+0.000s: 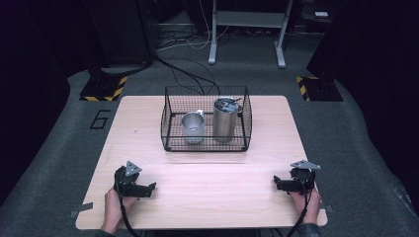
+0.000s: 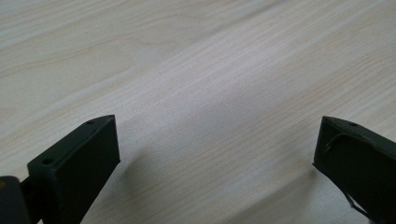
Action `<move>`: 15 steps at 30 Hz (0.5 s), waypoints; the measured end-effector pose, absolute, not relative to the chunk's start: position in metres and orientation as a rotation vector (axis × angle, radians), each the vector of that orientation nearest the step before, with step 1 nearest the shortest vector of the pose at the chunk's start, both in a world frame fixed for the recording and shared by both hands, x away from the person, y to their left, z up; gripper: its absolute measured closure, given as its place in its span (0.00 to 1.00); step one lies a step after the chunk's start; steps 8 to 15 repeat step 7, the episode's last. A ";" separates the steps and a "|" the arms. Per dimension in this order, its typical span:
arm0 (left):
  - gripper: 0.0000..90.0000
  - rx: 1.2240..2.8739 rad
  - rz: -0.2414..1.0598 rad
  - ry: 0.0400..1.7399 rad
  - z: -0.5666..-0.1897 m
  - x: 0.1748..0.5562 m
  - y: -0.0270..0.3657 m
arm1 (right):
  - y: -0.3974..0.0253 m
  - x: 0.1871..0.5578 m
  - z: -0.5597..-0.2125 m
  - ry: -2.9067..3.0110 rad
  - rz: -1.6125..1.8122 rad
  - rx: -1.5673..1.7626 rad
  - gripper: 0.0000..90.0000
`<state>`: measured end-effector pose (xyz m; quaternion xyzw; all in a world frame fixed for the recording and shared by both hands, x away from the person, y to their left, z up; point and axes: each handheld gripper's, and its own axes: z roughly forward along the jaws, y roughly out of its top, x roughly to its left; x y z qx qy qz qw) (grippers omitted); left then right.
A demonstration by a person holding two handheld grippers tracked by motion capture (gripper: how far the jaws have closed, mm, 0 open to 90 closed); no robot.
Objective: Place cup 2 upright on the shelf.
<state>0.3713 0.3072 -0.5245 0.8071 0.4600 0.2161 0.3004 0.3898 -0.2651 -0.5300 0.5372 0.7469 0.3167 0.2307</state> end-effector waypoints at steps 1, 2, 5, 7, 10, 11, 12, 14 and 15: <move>0.00 2.149 0.589 1.223 -0.525 0.371 0.308 | -0.265 0.390 -0.530 2.055 0.870 1.478 0.00; 0.00 2.133 0.583 1.226 -0.526 0.371 0.309 | -0.265 0.390 -0.530 2.055 0.870 1.477 0.00; 0.01 2.082 0.561 1.248 -0.529 0.372 0.314 | -0.265 0.390 -0.530 2.055 0.870 1.479 0.00; 0.01 2.060 0.543 1.256 -0.531 0.372 0.318 | -0.265 0.390 -0.530 2.055 0.870 1.480 0.00; 0.01 2.060 0.543 1.256 -0.531 0.372 0.318 | -0.265 0.390 -0.530 2.055 0.870 1.480 0.00; 0.01 2.060 0.543 1.256 -0.531 0.372 0.318 | -0.265 0.390 -0.530 2.055 0.870 1.480 0.00; 0.01 2.060 0.543 1.256 -0.531 0.372 0.318 | -0.265 0.390 -0.530 2.055 0.870 1.480 0.00; 0.01 2.060 0.543 1.256 -0.531 0.372 0.318 | -0.265 0.390 -0.530 2.055 0.870 1.480 0.00; 0.01 2.060 0.543 1.256 -0.531 0.372 0.318 | -0.265 0.390 -0.530 2.055 0.870 1.480 0.00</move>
